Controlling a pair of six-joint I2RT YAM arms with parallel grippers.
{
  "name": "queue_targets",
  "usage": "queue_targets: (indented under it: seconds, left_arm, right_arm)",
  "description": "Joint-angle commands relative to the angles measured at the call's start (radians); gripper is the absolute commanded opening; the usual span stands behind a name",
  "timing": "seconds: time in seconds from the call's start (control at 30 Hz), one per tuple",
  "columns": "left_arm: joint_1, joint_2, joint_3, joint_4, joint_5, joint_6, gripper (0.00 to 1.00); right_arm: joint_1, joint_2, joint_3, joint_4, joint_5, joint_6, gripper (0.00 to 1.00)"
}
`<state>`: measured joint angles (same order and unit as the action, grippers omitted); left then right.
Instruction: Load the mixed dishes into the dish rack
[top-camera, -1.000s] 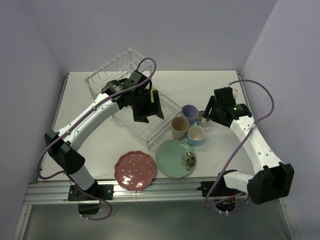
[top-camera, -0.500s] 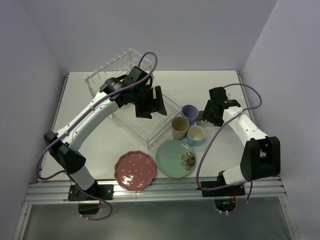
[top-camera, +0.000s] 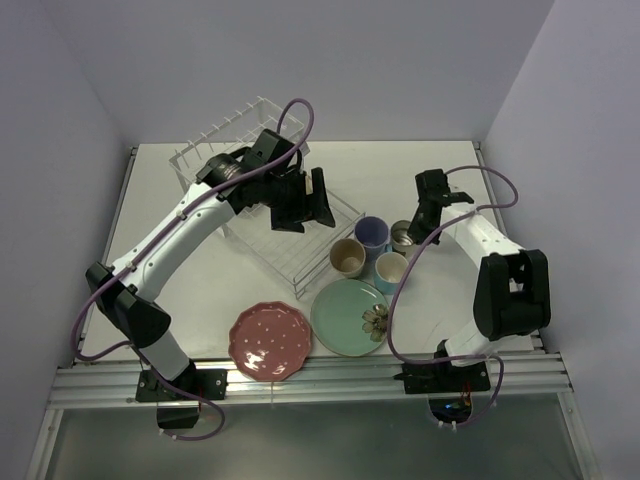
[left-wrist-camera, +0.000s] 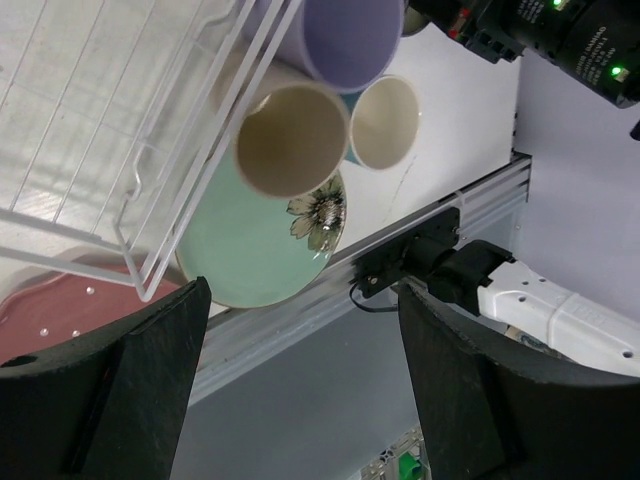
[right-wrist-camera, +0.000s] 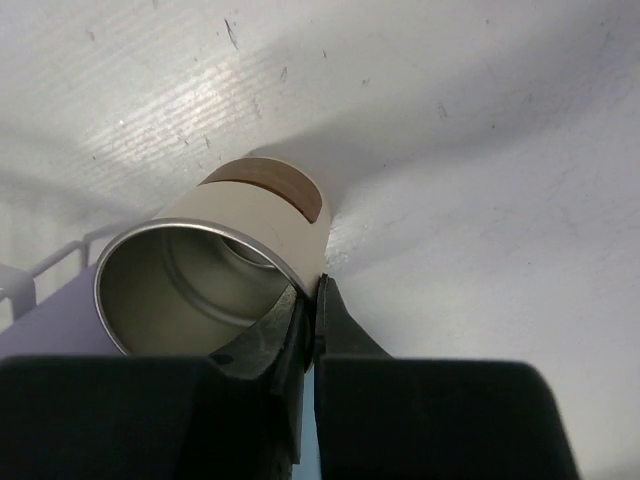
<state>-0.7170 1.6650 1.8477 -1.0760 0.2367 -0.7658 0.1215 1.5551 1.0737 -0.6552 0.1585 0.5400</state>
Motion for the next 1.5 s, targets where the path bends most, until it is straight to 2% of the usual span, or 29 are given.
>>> queue_targets:
  seconds: [0.0,0.2,0.33,0.57,0.7,0.73,0.8,0.83,0.93,1.07,1.33,1.47]
  left_arm:
    - [0.022,-0.054,0.002,0.077,0.052,0.036,0.82]
    - [0.047,-0.042,0.025,0.088,0.07,0.04,0.85]
    - [0.073,-0.021,0.051,0.137,0.134,0.025,0.89]
    - [0.097,0.03,0.1,0.166,0.223,0.013,0.89]
    - [0.097,0.007,0.059,0.244,0.275,0.039,0.9]
    - [0.097,-0.023,0.044,0.278,0.282,0.045,0.92]
    - [0.099,-0.059,-0.007,0.384,0.299,0.051,0.95]
    - [0.099,-0.094,-0.022,0.419,0.315,0.056,0.97]
    - [0.106,-0.146,-0.076,0.533,0.36,0.057,0.99]
    - [0.132,-0.204,-0.139,0.636,0.404,0.045,0.99]
    - [0.183,-0.267,-0.232,0.784,0.553,-0.007,0.99]
    - [0.195,-0.246,-0.191,0.713,0.564,0.017,0.99]
  right_arm:
    - [-0.017,0.014,0.071,0.02,0.024,0.006,0.0]
    - [-0.026,-0.076,0.135,-0.033,0.072,0.005,0.0]
    - [-0.059,-0.144,0.233,-0.086,0.018,0.008,0.0]
    - [-0.077,-0.182,0.408,-0.167,-0.074,0.0,0.0]
    - [-0.079,-0.225,0.459,-0.165,-0.259,0.001,0.0]
    - [-0.08,-0.222,0.468,-0.169,-0.387,0.017,0.0]
    - [-0.088,-0.205,0.489,-0.173,-0.534,0.041,0.0]
    - [-0.089,-0.204,0.491,-0.167,-0.666,0.081,0.0]
    - [-0.089,-0.22,0.448,-0.08,-0.888,0.2,0.0]
    - [-0.088,-0.256,0.398,0.044,-1.048,0.349,0.0]
    - [-0.04,-0.297,0.234,0.342,-1.197,0.627,0.0]
    - [-0.02,-0.308,0.219,0.462,-1.228,0.733,0.0]
